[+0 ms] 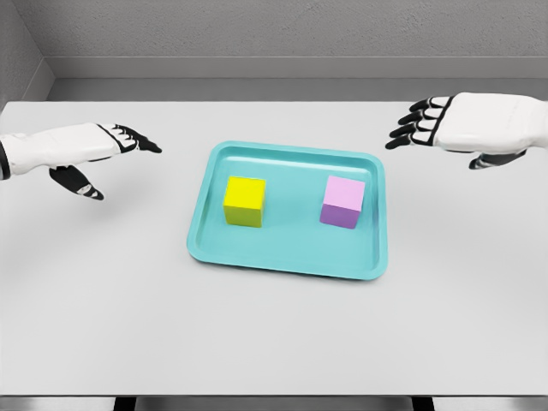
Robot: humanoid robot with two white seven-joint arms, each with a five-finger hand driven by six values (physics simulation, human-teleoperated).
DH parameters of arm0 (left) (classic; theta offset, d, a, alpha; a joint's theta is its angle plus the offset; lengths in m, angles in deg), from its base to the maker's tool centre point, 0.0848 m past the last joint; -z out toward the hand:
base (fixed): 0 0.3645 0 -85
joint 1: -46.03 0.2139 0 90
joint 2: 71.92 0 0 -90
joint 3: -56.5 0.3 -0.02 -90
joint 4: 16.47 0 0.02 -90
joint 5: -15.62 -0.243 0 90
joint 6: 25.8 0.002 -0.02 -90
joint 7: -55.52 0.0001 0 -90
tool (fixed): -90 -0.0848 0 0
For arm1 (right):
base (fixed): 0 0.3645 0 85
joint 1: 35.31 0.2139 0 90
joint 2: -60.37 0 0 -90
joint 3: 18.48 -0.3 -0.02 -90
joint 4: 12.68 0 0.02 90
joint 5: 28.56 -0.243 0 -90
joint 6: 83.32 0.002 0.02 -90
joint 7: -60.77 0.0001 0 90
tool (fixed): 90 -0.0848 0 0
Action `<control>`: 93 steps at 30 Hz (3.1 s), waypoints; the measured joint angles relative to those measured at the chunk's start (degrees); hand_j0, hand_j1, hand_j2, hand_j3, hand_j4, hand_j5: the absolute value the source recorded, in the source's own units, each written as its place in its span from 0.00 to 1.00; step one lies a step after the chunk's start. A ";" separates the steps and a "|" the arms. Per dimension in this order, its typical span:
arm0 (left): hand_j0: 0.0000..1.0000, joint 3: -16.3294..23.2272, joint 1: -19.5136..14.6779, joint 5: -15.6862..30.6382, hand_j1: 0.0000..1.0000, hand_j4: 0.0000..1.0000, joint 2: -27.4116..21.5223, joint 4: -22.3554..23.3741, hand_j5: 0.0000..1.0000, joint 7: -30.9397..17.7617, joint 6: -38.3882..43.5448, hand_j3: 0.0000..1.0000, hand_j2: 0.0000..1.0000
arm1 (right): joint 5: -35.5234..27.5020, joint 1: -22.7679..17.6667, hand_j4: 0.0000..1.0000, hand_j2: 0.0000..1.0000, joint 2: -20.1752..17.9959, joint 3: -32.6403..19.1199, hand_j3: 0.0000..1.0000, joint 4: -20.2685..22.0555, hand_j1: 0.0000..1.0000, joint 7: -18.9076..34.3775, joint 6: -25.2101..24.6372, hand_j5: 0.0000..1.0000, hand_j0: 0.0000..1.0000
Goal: Push two cubes
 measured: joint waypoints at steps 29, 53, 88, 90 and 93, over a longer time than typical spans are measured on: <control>0.01 2.91 -5.71 -17.03 0.01 0.01 10.63 -3.80 0.01 -8.14 -0.01 0.01 0.01 | 7.70 0.62 0.00 0.00 5.54 12.05 0.00 -2.58 0.00 -0.01 -0.02 0.00 0.00; 0.00 8.67 -6.33 -29.93 0.00 0.00 18.78 -0.49 0.00 -8.14 0.01 0.00 0.00 | 12.55 3.25 0.00 0.00 14.34 16.64 0.00 -14.98 0.00 -0.01 -0.02 0.00 0.00; 0.00 6.96 -7.65 -31.29 0.00 0.00 24.75 6.14 0.00 -8.15 0.01 0.00 0.00 | 14.10 6.06 0.00 0.00 19.62 20.70 0.00 -19.96 0.00 -0.01 -0.04 0.00 0.00; 0.00 6.94 -7.65 -31.29 0.00 0.00 25.31 6.38 0.00 -8.15 0.01 0.00 0.00 | 14.14 6.15 0.00 0.00 20.09 20.73 0.00 -19.95 0.00 -0.01 -0.03 0.00 0.00; 0.00 6.93 -7.65 -31.23 0.00 0.00 25.77 6.59 0.00 -8.15 0.01 0.00 0.00 | 14.14 6.77 0.00 0.00 20.98 20.88 0.00 -19.95 0.00 -0.01 -0.04 0.00 0.00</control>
